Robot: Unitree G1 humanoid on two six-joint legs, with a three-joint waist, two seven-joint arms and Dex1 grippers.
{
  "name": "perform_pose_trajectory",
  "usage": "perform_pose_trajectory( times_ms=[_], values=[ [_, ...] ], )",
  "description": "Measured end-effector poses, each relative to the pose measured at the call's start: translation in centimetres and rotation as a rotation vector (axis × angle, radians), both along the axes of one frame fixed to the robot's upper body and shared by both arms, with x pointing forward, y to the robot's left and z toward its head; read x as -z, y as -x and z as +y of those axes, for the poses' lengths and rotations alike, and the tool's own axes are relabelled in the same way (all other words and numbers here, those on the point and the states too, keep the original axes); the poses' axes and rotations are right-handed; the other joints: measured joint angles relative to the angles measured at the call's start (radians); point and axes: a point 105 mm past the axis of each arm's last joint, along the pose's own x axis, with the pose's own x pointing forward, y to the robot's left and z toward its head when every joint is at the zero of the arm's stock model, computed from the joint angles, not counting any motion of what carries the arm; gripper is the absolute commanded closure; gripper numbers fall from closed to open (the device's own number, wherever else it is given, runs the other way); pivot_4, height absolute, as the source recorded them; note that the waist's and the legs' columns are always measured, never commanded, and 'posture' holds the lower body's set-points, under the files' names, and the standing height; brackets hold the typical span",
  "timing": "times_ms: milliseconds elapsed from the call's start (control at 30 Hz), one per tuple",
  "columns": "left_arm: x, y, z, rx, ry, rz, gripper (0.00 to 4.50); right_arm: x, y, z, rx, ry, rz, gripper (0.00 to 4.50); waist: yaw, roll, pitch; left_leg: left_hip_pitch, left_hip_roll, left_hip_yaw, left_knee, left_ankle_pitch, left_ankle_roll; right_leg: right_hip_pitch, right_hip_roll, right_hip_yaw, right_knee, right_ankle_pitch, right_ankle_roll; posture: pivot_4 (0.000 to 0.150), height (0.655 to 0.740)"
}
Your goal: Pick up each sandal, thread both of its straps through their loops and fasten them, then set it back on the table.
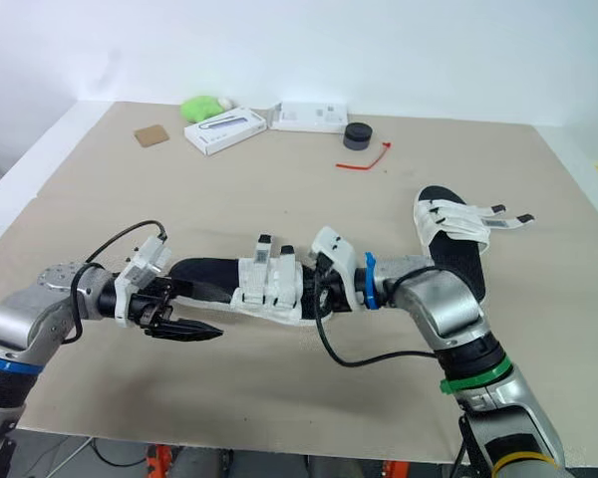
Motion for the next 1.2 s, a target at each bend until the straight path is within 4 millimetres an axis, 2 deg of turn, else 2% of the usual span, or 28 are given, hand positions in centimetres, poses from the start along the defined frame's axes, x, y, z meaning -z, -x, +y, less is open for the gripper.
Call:
perform_pose_trajectory(
  times_ms=[167,200,333,433,500,667,733,800,900,967,1033,1200],
  values=[
    [2.3,-0.5,-0.1,-0.042,-0.062,-0.084,0.92,-2.9,-0.4,-2.4,0.105,0.053,-0.015,4.5,0.001,0.001,0.0,-0.004,-0.001,-0.001,0.0,-0.001,0.002,-0.002,0.0,0.0,0.0,0.001,-0.004,0.15,0.74],
    [2.4,-1.0,-0.5,-0.07,-0.055,-0.118,0.92,-4.1,-0.1,-2.4,0.102,0.052,-0.039,4.5,0.001,0.001,0.0,-0.004,-0.001,-0.001,0.0,-0.001,0.003,-0.002,0.001,0.0,0.0,0.001,-0.004,0.15,0.74],
    [2.6,-2.4,-1.1,-0.156,-0.045,-0.15,0.92,-5.5,1.1,-3.1,0.089,0.077,-0.07,4.5,0.002,0.001,0.001,-0.006,-0.002,-0.002,0.003,-0.002,0.003,-0.002,0.001,0.0,0.0,0.0,0.0,0.15,0.74],
    [3.1,-3.0,-2.0,-0.199,-0.039,-0.152,0.92,-7.0,2.4,-5.2,0.103,0.068,-0.124,4.5,0.005,0.001,0.001,-0.008,-0.004,-0.004,0.006,-0.002,0.004,0.0,0.0,0.0,0.0,0.0,0.003,0.15,0.74],
    [3.3,-3.3,-2.3,-0.216,-0.033,-0.147,0.92,-6.9,4.1,-5.7,0.064,0.052,-0.134,4.5,0.002,0.001,0.001,-0.008,-0.004,-0.004,0.007,-0.002,0.004,-0.001,0.0,0.0,0.001,0.0,0.003,0.15,0.74],
    [2.8,-3.2,-2.9,-0.199,0.003,-0.108,0.92,-6.1,5.8,-5.7,0.031,0.027,-0.12,4.5,-0.001,0.002,0.001,-0.007,-0.004,-0.005,0.008,0.0,0.006,-0.001,0.001,0.0,0.005,0.0,0.005,0.15,0.74],
    [1.9,-2.7,-2.9,-0.15,0.045,-0.04,0.92,-6.0,6.1,-5.8,0.041,0.013,-0.118,4.5,-0.001,0.002,0.001,-0.006,-0.004,-0.005,0.008,0.001,0.008,-0.001,0.001,0.0,0.007,0.0,0.005,0.15,0.74],
    [0.7,-2.1,-1.8,-0.087,0.033,-0.003,0.92,-5.9,6.5,-5.8,0.044,0.002,-0.116,4.5,-0.003,0.002,0.001,-0.006,-0.003,-0.005,0.008,0.001,0.008,-0.001,0.002,0.0,0.007,0.0,0.004,0.15,0.74],
    [-0.7,-2.1,0.1,-0.048,-0.022,-0.008,0.92,-5.8,6.7,-5.9,0.052,-0.012,-0.112,4.5,-0.002,0.002,0.001,-0.005,-0.003,-0.005,0.008,0.001,0.009,-0.001,0.002,0.0,0.008,0.001,0.004,0.15,0.74],
    [-1.1,-3.1,0.4,-0.069,-0.032,-0.031,0.92,-5.8,6.7,-5.9,0.057,-0.018,-0.11,4.5,0.001,0.002,0.001,-0.005,-0.003,-0.005,0.009,0.002,0.009,0.0,0.002,0.0,0.008,0.001,0.004,0.15,0.74],
    [-1.0,-5.1,0.8,-0.137,-0.045,-0.066,0.92,-5.8,6.7,-5.8,0.061,-0.025,-0.113,4.5,0.005,0.002,0.001,-0.007,-0.004,-0.006,0.01,0.002,0.01,0.0,0.002,0.0,0.007,0.002,0.005,0.15,0.74],
    [0.5,-6.6,-1.1,-0.146,-0.044,-0.092,0.92,-6.0,6.9,-5.9,0.071,-0.043,-0.123,4.5,0.002,0.002,0.001,-0.007,-0.005,-0.007,0.009,0.002,0.01,-0.001,0.001,0.0,0.007,0.002,0.004,0.15,0.74]
  ],
)
